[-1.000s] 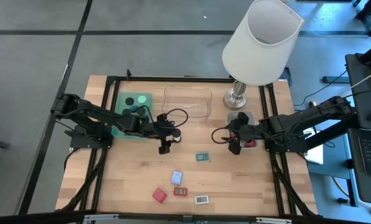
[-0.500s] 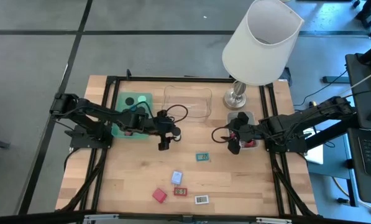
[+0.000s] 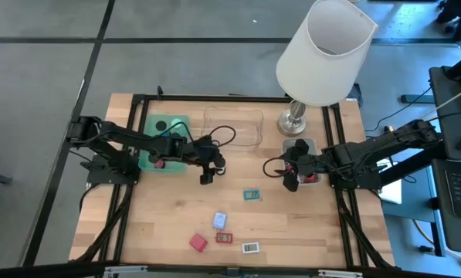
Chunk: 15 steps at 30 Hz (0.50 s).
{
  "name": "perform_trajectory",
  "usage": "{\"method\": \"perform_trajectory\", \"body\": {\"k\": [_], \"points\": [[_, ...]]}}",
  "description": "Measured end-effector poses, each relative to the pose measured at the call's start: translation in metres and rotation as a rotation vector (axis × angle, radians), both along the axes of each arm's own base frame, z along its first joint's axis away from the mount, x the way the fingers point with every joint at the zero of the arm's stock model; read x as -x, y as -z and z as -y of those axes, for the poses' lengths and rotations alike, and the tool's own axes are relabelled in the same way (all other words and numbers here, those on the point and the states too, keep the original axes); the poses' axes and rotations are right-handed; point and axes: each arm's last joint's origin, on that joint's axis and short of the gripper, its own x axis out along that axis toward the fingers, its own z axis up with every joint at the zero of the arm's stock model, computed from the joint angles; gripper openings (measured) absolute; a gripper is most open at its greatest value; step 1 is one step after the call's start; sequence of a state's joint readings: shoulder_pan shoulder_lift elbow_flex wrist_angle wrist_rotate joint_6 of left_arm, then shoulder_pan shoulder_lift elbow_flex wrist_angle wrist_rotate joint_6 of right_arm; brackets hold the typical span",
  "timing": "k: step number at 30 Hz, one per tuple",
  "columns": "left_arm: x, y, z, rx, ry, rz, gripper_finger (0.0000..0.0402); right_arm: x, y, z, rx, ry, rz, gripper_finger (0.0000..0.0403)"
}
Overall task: Pick & Place Office items
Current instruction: Put the black and white hourglass into the green bin
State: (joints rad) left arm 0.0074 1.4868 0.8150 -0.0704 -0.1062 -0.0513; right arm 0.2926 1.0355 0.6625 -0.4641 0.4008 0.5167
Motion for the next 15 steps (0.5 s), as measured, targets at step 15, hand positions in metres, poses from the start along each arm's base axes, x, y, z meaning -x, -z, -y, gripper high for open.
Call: {"method": "perform_trajectory", "body": {"k": [15], "points": [[0.003,-0.0062,0.0044,-0.076,0.014,0.013,0.0265,0.0,-0.0002,-0.0001,-0.04,0.038,0.011,0.0268]]}}
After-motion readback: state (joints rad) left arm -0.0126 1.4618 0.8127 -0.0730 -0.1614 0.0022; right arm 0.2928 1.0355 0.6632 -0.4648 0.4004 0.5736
